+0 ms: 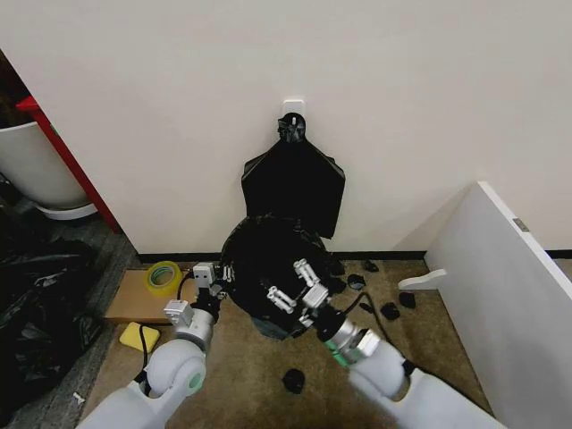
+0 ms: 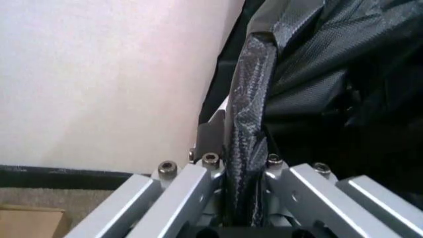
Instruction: Place the garbage bag over the trash bin.
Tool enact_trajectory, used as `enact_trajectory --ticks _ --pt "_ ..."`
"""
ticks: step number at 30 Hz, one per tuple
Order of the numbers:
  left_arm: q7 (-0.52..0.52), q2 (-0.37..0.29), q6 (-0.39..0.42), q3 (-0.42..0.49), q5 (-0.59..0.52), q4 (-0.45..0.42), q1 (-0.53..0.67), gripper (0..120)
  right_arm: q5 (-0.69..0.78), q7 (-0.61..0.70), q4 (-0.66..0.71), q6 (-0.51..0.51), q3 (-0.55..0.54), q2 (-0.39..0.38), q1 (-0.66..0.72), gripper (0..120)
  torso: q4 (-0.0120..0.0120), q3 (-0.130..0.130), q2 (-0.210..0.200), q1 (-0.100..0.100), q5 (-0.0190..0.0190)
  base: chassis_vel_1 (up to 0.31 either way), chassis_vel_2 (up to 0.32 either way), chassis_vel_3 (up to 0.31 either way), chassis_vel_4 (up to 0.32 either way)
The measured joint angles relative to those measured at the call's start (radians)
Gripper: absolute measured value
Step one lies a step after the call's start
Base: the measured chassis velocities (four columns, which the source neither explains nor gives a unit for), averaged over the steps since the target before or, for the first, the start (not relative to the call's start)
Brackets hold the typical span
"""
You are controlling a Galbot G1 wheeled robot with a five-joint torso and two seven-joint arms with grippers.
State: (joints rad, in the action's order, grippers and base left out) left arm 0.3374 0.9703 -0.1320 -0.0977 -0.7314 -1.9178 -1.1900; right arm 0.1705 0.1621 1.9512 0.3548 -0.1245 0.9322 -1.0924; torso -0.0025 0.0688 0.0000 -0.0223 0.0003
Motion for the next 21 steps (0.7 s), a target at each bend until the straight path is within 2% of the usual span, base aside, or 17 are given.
enact_trajectory --ticks 1,2,4,5,8,14,21 --pt "0.001 0.002 0.001 0.0 -0.003 0.0 0.0 1 -0.002 0.029 0.01 -0.02 0.003 -0.005 -0.01 73 0.0 0.0 0.0 0.0 -0.0001 0.0 0.0 0.0 0.0" --pt "0.005 0.01 0.004 -0.003 -0.015 -0.004 -0.005 1 0.0 0.129 0.048 -0.084 0.008 -0.017 -0.049 79 -0.0002 0.0 0.0 0.0 -0.0001 0.0 0.0 0.0 0.0" --pt "0.006 0.012 0.005 -0.004 -0.019 -0.006 -0.007 1 0.003 0.157 0.059 -0.101 0.008 -0.02 -0.061 81 -0.0001 0.0 0.0 0.0 0.0 0.0 0.0 0.0 0.0" --pt "0.012 0.017 0.012 -0.006 -0.033 -0.013 -0.014 1 0.016 0.239 0.095 -0.157 0.007 -0.027 -0.102 86 0.0 0.0 0.0 0.0 0.0001 0.0 0.0 0.0 0.0" --pt "0.029 0.028 0.028 -0.011 -0.052 -0.022 -0.029 1 0.095 0.352 0.177 -0.251 -0.013 -0.033 -0.192 98 -0.0001 0.0 0.0 0.0 0.0 0.0 0.0 0.0 0.0" --pt "0.053 0.051 0.052 -0.017 -0.07 -0.023 -0.032 1 0.183 0.377 0.229 -0.293 -0.045 -0.032 -0.235 100 0.0 0.0 0.0 0.0 -0.0001 0.0 0.0 0.0 0.0" --pt "0.063 0.056 0.064 -0.02 -0.083 -0.041 -0.044 1 0.108 0.416 0.204 -0.368 -0.068 -0.041 -0.261 100 0.0 0.0 0.0 0.0 -0.0001 0.0 0.0 0.0 0.0"
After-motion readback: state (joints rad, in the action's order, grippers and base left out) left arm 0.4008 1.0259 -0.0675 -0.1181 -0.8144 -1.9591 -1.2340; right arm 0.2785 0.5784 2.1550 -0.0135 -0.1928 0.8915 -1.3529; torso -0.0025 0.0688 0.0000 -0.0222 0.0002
